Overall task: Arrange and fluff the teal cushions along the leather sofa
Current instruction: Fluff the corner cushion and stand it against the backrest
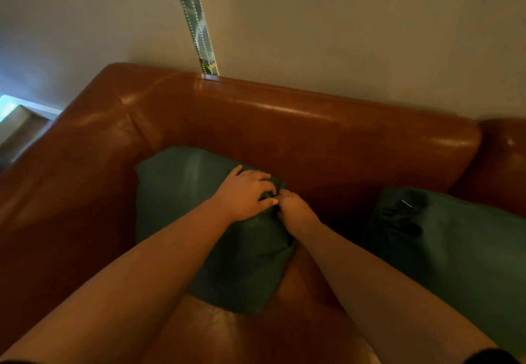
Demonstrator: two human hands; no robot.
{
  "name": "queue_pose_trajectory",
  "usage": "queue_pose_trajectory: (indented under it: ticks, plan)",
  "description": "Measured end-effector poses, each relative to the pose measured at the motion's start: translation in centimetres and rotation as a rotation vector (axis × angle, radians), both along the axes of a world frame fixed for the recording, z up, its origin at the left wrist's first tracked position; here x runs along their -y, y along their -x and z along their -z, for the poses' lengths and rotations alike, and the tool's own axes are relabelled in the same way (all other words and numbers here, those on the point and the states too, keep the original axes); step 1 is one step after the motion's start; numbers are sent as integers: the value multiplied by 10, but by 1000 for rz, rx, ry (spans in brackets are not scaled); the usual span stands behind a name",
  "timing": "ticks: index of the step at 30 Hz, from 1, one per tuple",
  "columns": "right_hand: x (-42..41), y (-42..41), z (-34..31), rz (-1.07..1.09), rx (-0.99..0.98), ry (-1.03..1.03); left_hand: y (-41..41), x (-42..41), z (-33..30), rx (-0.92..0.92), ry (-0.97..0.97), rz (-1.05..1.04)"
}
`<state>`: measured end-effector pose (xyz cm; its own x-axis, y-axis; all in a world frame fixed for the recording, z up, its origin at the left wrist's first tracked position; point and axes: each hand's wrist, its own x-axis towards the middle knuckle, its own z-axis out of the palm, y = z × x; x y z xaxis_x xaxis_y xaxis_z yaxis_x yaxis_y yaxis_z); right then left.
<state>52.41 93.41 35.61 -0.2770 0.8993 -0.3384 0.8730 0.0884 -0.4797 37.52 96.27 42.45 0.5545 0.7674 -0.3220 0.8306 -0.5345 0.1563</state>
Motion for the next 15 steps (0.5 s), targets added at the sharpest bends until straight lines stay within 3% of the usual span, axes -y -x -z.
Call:
queue_pose_trajectory:
  ticks: [3, 8, 11, 13, 15]
  plan:
    - [0, -8, -7, 47, -31, 12, 5, 1, 0, 73, -25, -5]
    - [6, -53, -36, 176, -270, -53, 20, 2, -8, 99, -72, -15]
    - [10, -69, -57, 352, -489, 53, 36, 9, -14, 328, -132, -10]
    - [16, -66, -60, 540, -671, 134, 49, 11, -18, 520, -58, -165]
    - [25, -55, -59, 723, -808, 185, 53, 6, -22, 579, 22, -253]
